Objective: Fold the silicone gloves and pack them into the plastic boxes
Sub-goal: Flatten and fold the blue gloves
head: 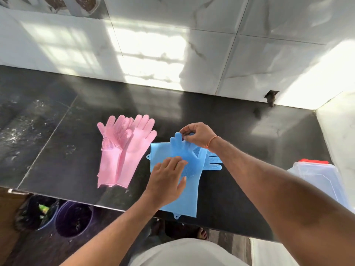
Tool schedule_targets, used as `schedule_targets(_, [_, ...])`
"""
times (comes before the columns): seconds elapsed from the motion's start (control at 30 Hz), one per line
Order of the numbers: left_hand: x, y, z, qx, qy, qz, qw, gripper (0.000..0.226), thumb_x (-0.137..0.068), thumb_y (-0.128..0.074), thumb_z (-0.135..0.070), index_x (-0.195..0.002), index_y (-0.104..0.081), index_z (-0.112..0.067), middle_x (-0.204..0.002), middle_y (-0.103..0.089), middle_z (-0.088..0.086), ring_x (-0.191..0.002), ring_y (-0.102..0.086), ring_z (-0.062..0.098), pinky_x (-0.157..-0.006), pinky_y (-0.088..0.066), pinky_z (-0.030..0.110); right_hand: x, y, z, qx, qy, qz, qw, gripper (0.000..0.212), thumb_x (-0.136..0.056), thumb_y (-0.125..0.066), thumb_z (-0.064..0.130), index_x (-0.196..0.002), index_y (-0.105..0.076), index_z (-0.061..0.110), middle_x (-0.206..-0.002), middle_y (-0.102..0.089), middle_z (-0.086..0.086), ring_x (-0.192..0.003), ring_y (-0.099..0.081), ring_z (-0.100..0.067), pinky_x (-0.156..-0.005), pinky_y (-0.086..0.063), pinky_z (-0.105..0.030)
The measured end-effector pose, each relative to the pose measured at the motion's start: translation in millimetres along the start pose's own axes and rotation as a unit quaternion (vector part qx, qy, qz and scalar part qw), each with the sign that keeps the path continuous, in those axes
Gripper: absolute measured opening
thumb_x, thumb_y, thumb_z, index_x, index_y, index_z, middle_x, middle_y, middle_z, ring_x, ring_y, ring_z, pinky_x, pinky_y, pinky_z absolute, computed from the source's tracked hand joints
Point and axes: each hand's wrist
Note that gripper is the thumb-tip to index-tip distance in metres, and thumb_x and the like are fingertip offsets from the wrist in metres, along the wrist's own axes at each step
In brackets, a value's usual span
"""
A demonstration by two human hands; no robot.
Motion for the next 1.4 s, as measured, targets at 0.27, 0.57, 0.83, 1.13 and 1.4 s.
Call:
schedule_targets(0.27, [-16.3,-83.3,-9.2,0.010,-0.023,0.064,0.998,0.073,-0.112,-0.039,-0.053,-0.176,-0.017,-0.028,-0.185,-0.005,-0.003,-0.171,-0.001,0.025,-0.134,-0.018,0.063,2.9,23.0,-35.0,0.148,-0.099,-0.027,0.984,0.050,-0.099,-0.052,0.008,-0.146,-0.063,0.019,-0.146,-0.067,0.000,-0.131,-0.063,-0.022,-0.115,-0.050,-0.038])
schedule_targets(0.57, [-14.5,-89.4,-9.6,0.021,0.005,0.068,0.997,0.076,-0.112,-0.036,-0.058,-0.177,-0.011,-0.027,-0.185,-0.001,-0.001,-0.171,0.000,0.029,-0.137,-0.012,0.058,29.3,26.6,-69.2,0.291,-0.171,-0.010,0.941,0.062,-0.083,-0.073,0.041,-0.141,-0.056,0.027,-0.128,-0.064,-0.001,-0.125,-0.057,-0.028,-0.102,-0.055,-0.052])
schedule_targets(0.83, [-15.0,-85.3,-10.3,0.027,0.014,0.074,0.997,0.077,-0.110,-0.037,-0.059,-0.176,-0.014,-0.025,-0.185,-0.007,0.002,-0.171,-0.006,0.033,-0.135,-0.021,0.061,48.6,26.6,-83.7,0.162,-0.204,-0.065,0.963,0.018,-0.073,-0.082,0.037,-0.078,-0.071,0.025,-0.073,-0.071,0.003,-0.068,-0.068,-0.019,-0.053,-0.045,-0.026])
schedule_targets(1.13, [-13.9,-85.5,-9.2,0.016,0.030,0.082,0.996,0.089,-0.107,-0.031,-0.071,-0.176,0.003,-0.026,-0.184,0.012,0.006,-0.170,0.008,0.033,-0.137,-0.009,0.056,74.0,56.4,-83.5,-0.088,-0.159,-0.238,0.954,0.020,-0.078,-0.093,0.026,-0.086,-0.075,0.023,-0.086,-0.081,-0.002,-0.075,-0.072,-0.015,-0.073,-0.062,-0.034])
schedule_targets(1.4, [-15.0,-84.6,-11.3,-0.001,0.037,0.103,0.994,0.088,-0.108,-0.024,-0.071,-0.175,0.009,-0.025,-0.183,0.019,0.006,-0.169,0.015,0.032,-0.138,-0.006,0.055,98.8,19.6,-96.7,-0.060,-0.369,-0.134,0.918,0.032,-0.086,-0.077,0.030,-0.111,-0.069,0.012,-0.095,-0.065,-0.004,-0.080,-0.061,-0.024,-0.084,-0.067,-0.045])
Point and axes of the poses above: each hand's wrist, its own x-axis away from the middle knuckle, its own y-axis out of the back of the hand, z = x × y
